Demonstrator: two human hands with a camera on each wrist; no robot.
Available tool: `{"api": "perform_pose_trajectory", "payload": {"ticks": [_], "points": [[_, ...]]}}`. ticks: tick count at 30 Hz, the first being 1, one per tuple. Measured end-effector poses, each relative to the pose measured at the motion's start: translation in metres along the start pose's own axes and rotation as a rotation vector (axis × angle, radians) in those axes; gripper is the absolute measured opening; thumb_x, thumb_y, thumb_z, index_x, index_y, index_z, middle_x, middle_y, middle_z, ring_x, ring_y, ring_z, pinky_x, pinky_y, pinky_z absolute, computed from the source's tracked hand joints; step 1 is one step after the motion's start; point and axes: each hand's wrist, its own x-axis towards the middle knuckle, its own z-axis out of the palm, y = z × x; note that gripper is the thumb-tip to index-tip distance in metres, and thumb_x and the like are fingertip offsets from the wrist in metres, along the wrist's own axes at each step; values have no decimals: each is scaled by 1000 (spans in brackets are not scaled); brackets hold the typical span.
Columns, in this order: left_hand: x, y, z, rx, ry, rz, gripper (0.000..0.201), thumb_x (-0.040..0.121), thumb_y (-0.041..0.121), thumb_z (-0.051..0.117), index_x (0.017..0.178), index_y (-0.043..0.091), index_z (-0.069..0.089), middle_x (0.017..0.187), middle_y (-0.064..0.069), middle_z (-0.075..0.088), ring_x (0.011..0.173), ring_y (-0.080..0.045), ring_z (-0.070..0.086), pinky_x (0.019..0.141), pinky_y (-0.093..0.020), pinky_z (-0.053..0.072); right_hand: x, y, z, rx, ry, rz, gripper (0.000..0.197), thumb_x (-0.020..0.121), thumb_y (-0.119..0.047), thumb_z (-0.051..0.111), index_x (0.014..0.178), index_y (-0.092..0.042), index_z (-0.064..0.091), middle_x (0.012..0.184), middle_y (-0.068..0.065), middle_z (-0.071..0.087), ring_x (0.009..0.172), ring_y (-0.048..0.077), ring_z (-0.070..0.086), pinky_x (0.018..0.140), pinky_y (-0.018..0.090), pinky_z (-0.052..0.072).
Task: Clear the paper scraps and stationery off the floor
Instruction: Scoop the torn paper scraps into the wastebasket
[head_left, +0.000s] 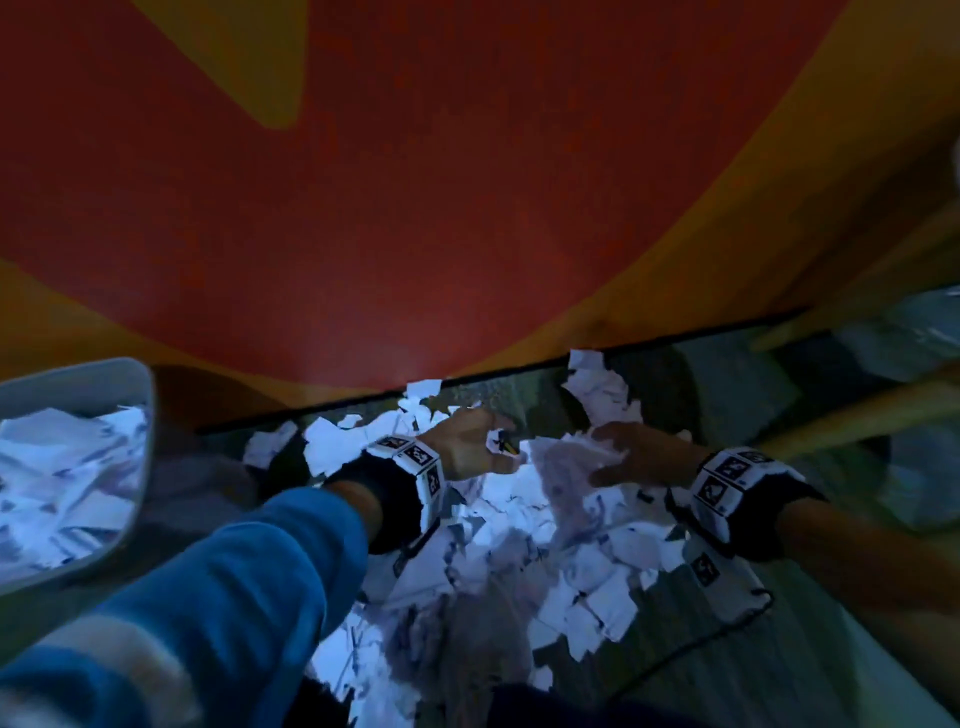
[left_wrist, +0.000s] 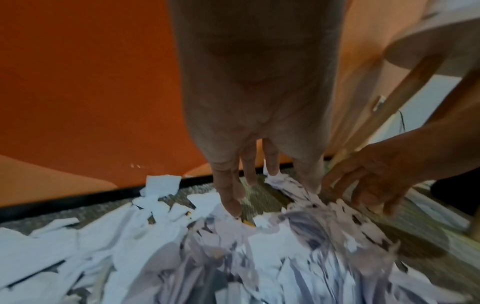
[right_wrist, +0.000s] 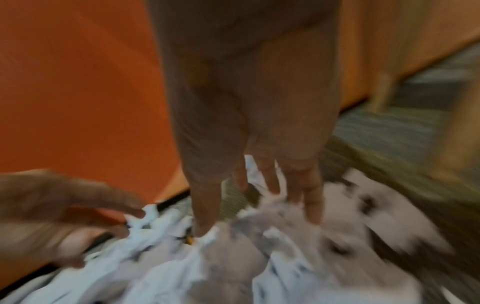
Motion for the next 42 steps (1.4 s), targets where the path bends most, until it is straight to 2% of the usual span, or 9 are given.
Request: {"api": "perform_pose_trajectory", "payload": {"ticks": [6,10,14,18,21,27,31,34,42], "points": [[36,-3,70,145,-95,100,112,72,63,77,157,32,12,165,-6,12,149,-31,18,117,-51,27,28,40,55,204,113,80,114,63,-65,81,152,-30,19,150,1,38,134,27,42,105,37,41],[40,5,107,290,-85,63,116,70,64,78,156,32,7,160,-10,16,144,-38,19,110,-57,36,47,37,95,312,137,113,131,50,-80,77,154,-38,9,152,11,31,136,35,38,105,49,43],[42,1,139,476,153,5,83,82,48,70,148,23,27,155,-10,25,135,-36,30,97,-52,46,59,19,118,214,236,59,96,61,-61,80,141,-26,39,131,7,50,121,32,42,104,42,39],[51,-16,139,274,222,43,60,88,24,69,141,19,40,141,-11,34,127,-35,33,97,-50,46,65,22,117,343,305,6,49,67,-32,83,110,-16,65,108,7,68,103,29,63,89,39,52],[54,-22,125,-2,215,15,41,85,17,72,122,18,54,120,-8,42,118,-32,44,95,-38,42,60,31,101,486,338,-90,24,67,-2,84,79,-18,72,77,5,69,76,23,68,69,42,59],[45,-18,75,-241,294,-23,31,77,13,83,102,16,66,124,-10,62,117,-26,58,94,-29,48,35,22,48,605,373,-183,5,80,0,77,80,0,73,74,18,69,65,27,68,50,26,55],[18,-18,28,-260,351,-5,28,78,18,84,98,20,64,132,-4,59,126,-19,52,102,-30,43,18,8,16,623,368,-196,4,82,3,75,83,3,71,78,15,69,68,22,68,51,20,52],[-18,-16,-13,-214,397,5,32,79,22,84,105,13,66,127,2,59,114,-18,59,82,-19,40,4,-13,-5,578,398,-242,7,80,1,76,82,4,71,76,15,67,67,19,65,52,20,49],[-146,-28,-121,-137,515,-45,32,74,30,87,99,27,67,122,10,63,116,-12,56,97,-24,40,-42,-126,-60,370,384,-459,12,75,-11,84,80,-11,73,91,9,73,89,26,68,83,44,55]]}}
